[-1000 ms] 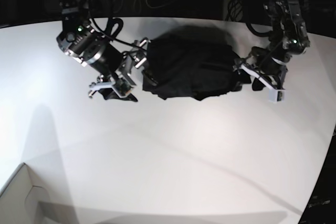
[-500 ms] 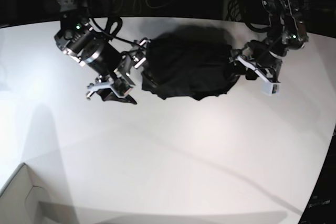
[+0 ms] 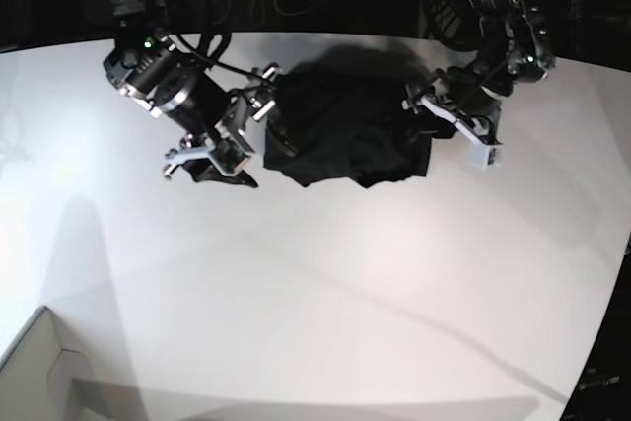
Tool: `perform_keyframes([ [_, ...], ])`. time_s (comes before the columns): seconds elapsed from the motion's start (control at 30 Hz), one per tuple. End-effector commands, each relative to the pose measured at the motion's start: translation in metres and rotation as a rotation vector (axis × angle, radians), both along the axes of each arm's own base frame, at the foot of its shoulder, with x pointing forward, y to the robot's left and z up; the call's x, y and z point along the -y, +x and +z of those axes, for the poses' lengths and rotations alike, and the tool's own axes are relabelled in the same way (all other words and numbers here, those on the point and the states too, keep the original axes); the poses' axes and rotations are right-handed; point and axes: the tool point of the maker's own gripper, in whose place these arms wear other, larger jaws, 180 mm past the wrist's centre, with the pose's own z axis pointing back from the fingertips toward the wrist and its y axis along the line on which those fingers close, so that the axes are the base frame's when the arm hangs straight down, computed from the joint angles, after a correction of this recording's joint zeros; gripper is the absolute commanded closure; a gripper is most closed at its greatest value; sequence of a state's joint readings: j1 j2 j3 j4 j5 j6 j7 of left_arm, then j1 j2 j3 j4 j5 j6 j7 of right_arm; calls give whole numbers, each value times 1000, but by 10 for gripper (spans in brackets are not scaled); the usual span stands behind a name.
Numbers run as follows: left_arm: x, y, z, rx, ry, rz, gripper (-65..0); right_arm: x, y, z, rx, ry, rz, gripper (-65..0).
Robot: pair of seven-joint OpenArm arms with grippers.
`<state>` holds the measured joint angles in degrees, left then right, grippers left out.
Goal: Layout the t-shirt on the table in an organized manner, then fold the t-shirt properly
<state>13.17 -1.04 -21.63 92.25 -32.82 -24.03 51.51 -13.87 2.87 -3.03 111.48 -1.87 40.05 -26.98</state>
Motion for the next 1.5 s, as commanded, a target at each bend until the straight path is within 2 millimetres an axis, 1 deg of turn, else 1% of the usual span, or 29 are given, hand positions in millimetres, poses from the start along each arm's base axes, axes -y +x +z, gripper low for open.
perform_keyframes([
  [0.0, 5, 5, 7, 31, -10, -19, -448, -3, 5, 16, 51, 35, 6, -389],
  [0.07, 14, 0, -2, 3, -21, -45, -445, -3, 5, 16, 51, 34, 6, -389],
  [0.17, 14, -6, -15, -36, -30, -50, -437, -2, 5, 16, 51, 33, 4, -389],
  [0.2, 14, -8, -19, -48, -33, -47, -419, -2, 5, 16, 51, 33, 4, -389],
  [0.23, 14, -9, -21, -56, -35, -44, -391, -2, 5, 16, 51, 32, 5, -389],
  [0.27, 12, -10, -23, -60, -36, -38, -347, -2, 5, 16, 53, 30, 5, -388],
  [0.37, 11, -11, -29, -79, -37, -36, -191, 2, 6, 17, 58, 25, -3, -387],
  [0.4, 11, -9, -30, -79, -39, -34, -152, 9, 8, 16, 60, 19, -22, -387],
  [0.53, 3, 19, -24, -47, -18, -48, 0, 46, 20, 20, 77, 8, -141, -387],
  [0.63, 7, 45, -15, -15, 12, -113, -5, 79, 23, 21, 82, -19, -229, -387],
  [0.67, 11, 55, -11, 0, 32, -154, -3, 89, 24, 21, 84, -27, -257, -387],
  [0.77, 36, 79, 1, 37, 103, -318, -2, 112, 22, 20, 80, -46, -317, -387],
  [0.83, 61, 90, 9, 66, 174, -470, -2, 127, 20, 19, 75, -60, -360, -387],
  [0.93, 95, 98, 18, 107, 291, -685, -2, 144, 13, 14, 58, -76, -404, -386],
  [1.0, 118, 99, 24, 149, 341, -798, -1, 150, 8, 10, 46, -83, -420, -386],
  [1.1, 152, 100, 32, 287, 415, -932, -1, 160, 0, 6, 29, -96, -446, -386],
  [1.2, 176, 88, 26, 437, 503, -1059, -1, 166, -10, 0, 5, -108, -462, -385],
  [1.27, 197, 83, 28, 555, 552, -1131, -1, 171, -14, -3, -6, -116, -474, -385],
  [1.3, 203, 82, 25, 597, 587, -1161, -1, 174, -16, -4, -11, -120, -481, -385],
  [1.37, 204, 83, 13, 634, 685, -1213, -1, 178, -23, -7, -26, -119, -499, -385],
  [1.47, 218, 83, 6, 677, 762, -1274, -1, 189, -28, -8, -32, -112, -553, -385],
])
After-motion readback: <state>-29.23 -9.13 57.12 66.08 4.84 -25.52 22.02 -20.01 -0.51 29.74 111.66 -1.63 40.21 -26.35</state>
